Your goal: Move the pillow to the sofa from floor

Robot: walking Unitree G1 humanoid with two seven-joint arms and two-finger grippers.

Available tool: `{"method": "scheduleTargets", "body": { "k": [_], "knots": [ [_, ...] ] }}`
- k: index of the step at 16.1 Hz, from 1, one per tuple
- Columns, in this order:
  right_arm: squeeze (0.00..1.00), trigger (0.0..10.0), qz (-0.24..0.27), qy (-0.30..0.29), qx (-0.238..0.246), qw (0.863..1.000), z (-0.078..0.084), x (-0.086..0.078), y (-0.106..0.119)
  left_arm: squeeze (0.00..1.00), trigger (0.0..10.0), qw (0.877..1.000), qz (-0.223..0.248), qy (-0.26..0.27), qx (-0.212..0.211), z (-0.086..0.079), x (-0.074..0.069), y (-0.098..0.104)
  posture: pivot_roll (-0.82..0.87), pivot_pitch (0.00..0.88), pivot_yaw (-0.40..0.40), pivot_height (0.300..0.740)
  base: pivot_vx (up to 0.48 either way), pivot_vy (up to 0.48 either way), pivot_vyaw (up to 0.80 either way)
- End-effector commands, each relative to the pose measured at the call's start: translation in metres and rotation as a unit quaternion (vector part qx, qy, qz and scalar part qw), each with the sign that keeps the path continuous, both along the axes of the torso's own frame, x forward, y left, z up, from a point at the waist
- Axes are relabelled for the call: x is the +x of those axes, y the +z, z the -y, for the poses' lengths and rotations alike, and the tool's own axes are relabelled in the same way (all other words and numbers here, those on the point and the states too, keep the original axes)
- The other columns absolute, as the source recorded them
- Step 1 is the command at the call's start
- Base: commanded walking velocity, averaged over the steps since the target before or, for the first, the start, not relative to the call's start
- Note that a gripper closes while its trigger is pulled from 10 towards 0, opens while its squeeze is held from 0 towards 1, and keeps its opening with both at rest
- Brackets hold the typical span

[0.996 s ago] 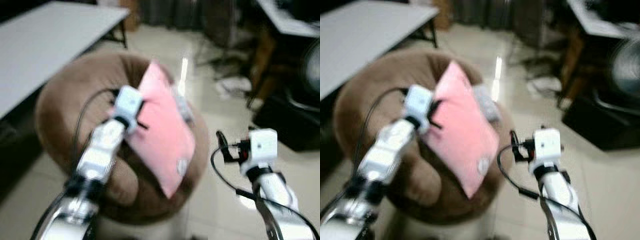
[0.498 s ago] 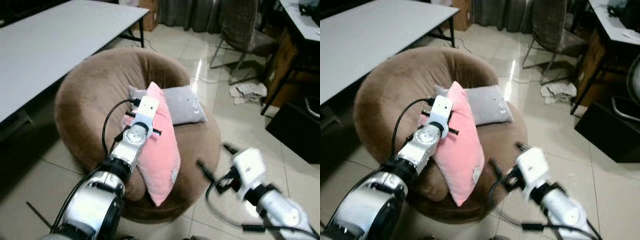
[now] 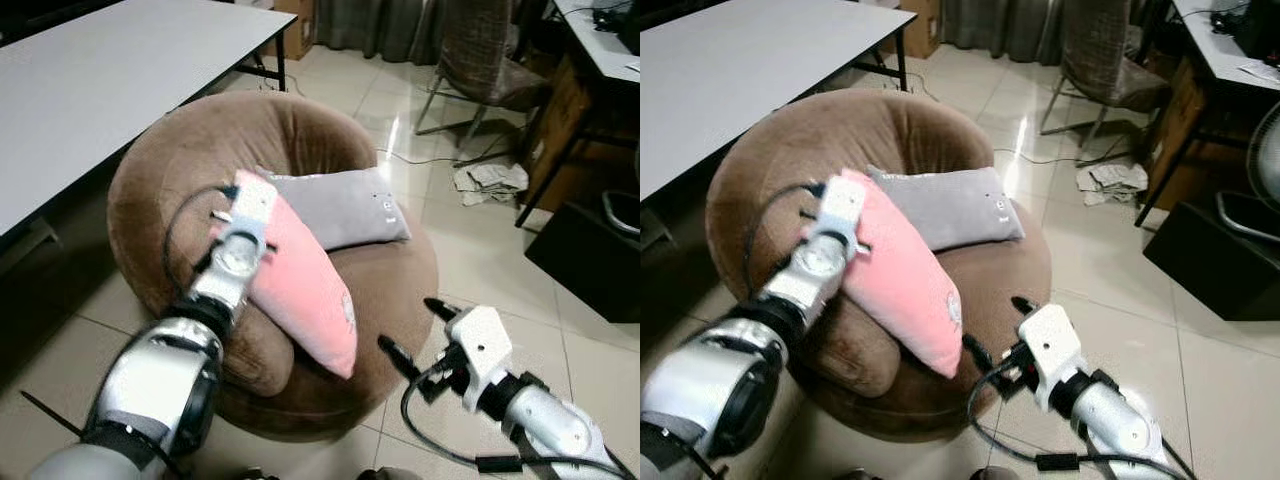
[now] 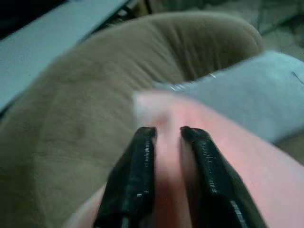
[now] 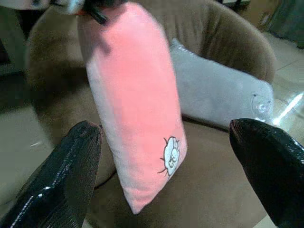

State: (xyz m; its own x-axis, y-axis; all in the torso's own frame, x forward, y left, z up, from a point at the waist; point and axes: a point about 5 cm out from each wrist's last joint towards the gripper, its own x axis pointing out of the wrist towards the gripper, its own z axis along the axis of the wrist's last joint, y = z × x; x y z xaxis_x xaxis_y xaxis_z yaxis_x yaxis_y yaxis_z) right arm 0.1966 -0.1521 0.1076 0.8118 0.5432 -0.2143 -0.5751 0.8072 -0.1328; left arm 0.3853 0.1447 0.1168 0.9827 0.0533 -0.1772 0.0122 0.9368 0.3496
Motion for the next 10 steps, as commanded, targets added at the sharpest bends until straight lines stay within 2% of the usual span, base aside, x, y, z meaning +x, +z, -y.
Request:
{"method": "scheduleTargets", "body": {
  "k": [1,5,6,7,8,10],
  "knots": [
    [0.0,10.0,0.012,-0.017,-0.007,1.0,0.006,0.004,0.002,1.0,10.0,1.0,0.018,0.007,-0.005,-0.003,0.004,0.009,-0.09,0.049,-0.008,0.74,0.0,0.0,0.0],
    [0.0,10.0,0.044,-0.066,-0.033,0.996,0.01,0.014,0.005,1.0,10.0,0.998,0.054,-0.01,-0.045,-0.006,0.008,0.022,-0.08,0.035,-0.002,0.74,0.0,0.0,0.0],
    [0.0,10.0,0.059,-0.106,-0.041,0.992,0.011,0.018,0.005,0.0,10.0,0.995,0.065,-0.043,-0.068,-0.009,0.007,0.026,-0.08,0.034,0.007,0.74,0.0,0.0,0.0],
    [0.0,10.0,0.062,-0.125,-0.025,0.99,0.009,0.019,0.005,0.0,10.0,0.993,0.065,-0.067,-0.071,-0.01,0.005,0.025,-0.08,0.035,0.007,0.74,0.0,0.0,0.0],
    [0.0,10.0,0.067,-0.146,-0.003,0.987,0.005,0.018,0.006,0.0,10.0,0.988,0.064,-0.116,-0.076,-0.009,0.0,0.023,-0.07,0.039,0.004,0.74,0.0,0.0,0.8],
    [0.0,10.0,0.071,-0.185,0.034,0.98,0.0,0.018,0.005,0.0,10.0,0.972,0.056,-0.196,-0.117,-0.008,-0.024,0.016,-0.06,0.049,-0.002,0.74,0.0,0.0,0.8]
  ]
}}
